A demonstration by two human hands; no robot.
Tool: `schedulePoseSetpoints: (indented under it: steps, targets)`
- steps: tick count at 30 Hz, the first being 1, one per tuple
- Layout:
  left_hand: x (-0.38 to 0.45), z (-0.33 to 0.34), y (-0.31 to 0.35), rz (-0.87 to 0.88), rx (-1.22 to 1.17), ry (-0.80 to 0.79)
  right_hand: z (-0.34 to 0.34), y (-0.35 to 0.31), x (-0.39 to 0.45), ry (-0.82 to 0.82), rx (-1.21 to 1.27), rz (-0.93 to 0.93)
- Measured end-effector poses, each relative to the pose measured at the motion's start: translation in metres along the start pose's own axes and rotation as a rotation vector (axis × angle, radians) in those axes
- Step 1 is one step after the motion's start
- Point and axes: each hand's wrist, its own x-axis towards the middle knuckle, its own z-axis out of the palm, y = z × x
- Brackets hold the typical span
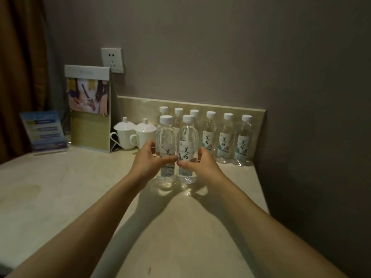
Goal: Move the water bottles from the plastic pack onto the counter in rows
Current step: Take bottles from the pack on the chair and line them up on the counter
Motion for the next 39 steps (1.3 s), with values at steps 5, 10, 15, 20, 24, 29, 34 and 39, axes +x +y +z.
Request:
schedulePoseSetpoints:
  steps: [5,10,15,20,24,29,34,39]
  targets:
    - [0.032,-0.002,-0.018,-0.005,0.062,0.027,0.016,0.012,0.033,0.053,-0.044,0.005]
    - [0.068,-0.008,-0.033,0.035,0.131,0.020,0.034,0.023,0.063,0.129,-0.050,-0.039]
    - [0.098,-0.017,-0.049,0.073,0.122,-0.039,0.049,0.023,0.084,0.195,-0.113,-0.057]
    - [0.117,-0.021,-0.059,0.153,0.118,-0.098,0.058,0.025,0.088,0.267,-0.265,-0.076]
    - [0.125,-0.016,-0.063,0.157,0.116,-0.080,0.061,0.017,0.088,0.304,-0.403,-0.040]
    - [0.125,-0.013,-0.068,0.198,0.099,-0.050,0.079,0.021,0.086,0.437,-0.625,0.071]
    - [0.129,-0.012,-0.068,0.178,0.090,-0.046,0.088,0.022,0.091,0.560,-0.713,0.114]
    - [0.130,-0.004,-0.071,0.164,0.135,0.005,0.088,0.019,0.096,0.590,-0.701,0.131]
